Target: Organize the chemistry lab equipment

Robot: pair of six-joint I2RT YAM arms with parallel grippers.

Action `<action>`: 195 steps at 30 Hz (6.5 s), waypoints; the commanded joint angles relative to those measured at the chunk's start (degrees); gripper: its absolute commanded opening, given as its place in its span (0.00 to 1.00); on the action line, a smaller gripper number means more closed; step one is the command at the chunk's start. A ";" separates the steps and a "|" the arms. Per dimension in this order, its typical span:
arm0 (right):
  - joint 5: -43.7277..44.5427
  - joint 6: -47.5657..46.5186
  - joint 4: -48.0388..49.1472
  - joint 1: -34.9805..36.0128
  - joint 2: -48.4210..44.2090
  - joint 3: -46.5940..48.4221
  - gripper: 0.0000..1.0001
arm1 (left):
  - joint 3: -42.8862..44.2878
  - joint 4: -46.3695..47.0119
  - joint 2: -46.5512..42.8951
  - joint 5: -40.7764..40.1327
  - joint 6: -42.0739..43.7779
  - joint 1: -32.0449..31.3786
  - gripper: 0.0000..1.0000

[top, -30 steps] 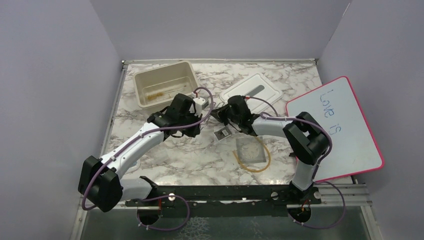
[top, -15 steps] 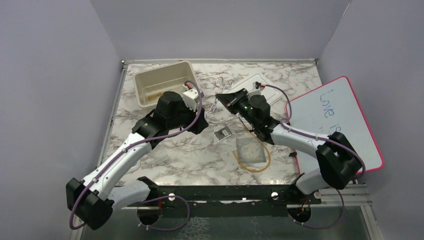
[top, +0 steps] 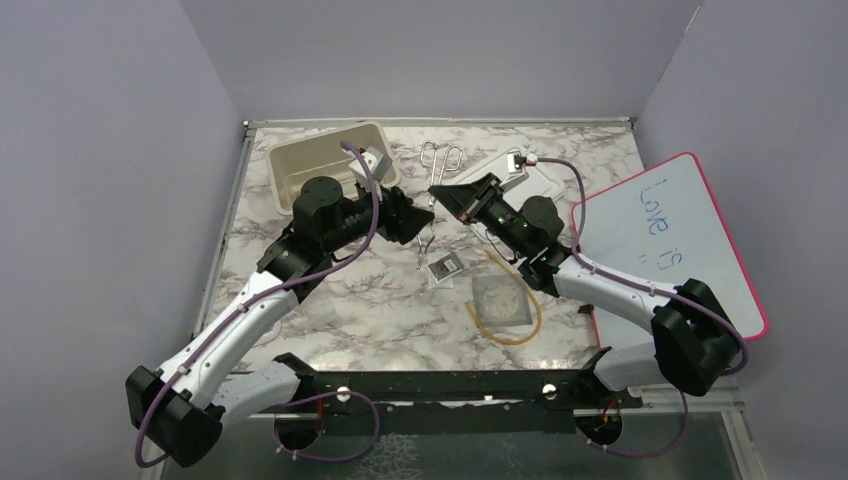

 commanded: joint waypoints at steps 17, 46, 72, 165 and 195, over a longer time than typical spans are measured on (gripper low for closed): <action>-8.98 -0.97 11.64 0.18 1.82 0.13 0.01 | 1.55 1.50 5.99 4.33 -7.11 0.06 0.00; 8.08 -9.23 -19.89 0.16 -19.40 -3.51 0.53 | 26.89 -23.10 22.06 -3.35 35.53 17.75 0.00; 6.45 -10.81 -32.45 0.16 -16.92 0.03 0.52 | 44.43 -50.40 51.61 8.46 80.65 32.49 0.00; 8.74 -21.30 -45.30 -13.90 -5.66 -5.47 0.06 | -6.71 11.90 11.96 5.10 -16.40 8.87 0.50; -33.95 -15.72 -20.76 -13.90 -8.24 -5.40 0.01 | -9.41 23.42 16.66 16.53 -38.40 6.46 0.47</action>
